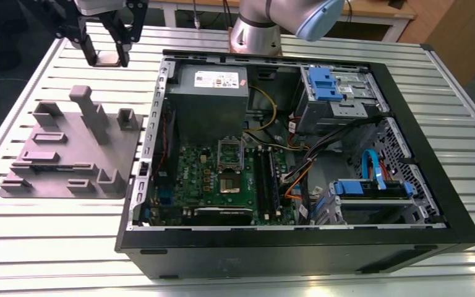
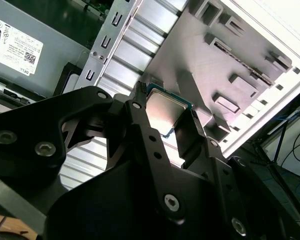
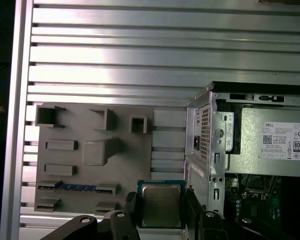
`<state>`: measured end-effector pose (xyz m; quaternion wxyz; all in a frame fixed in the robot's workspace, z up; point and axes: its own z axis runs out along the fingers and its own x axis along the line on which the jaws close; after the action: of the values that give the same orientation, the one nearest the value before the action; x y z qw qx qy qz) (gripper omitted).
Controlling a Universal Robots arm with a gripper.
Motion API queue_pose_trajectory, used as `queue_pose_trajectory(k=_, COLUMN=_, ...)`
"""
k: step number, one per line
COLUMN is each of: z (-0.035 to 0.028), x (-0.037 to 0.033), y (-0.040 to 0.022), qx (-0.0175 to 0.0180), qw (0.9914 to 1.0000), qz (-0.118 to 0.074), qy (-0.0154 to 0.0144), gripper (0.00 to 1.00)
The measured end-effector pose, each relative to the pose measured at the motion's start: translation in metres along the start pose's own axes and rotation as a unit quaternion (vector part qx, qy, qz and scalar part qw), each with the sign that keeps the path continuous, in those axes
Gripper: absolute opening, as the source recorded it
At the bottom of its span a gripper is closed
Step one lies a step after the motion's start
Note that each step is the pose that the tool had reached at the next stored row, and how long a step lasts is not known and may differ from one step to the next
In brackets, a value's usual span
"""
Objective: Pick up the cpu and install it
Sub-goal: 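Pick up the cpu and move it towards the insertion slot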
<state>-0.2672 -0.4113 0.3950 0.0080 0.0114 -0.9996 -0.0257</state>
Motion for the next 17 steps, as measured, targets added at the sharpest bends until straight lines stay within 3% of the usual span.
queue_pose_trajectory(k=17, z=-0.0001, x=-0.0044, y=-0.0001, qx=0.0000, qw=1.00000, qz=0.000, qy=0.0000, gripper=0.47)
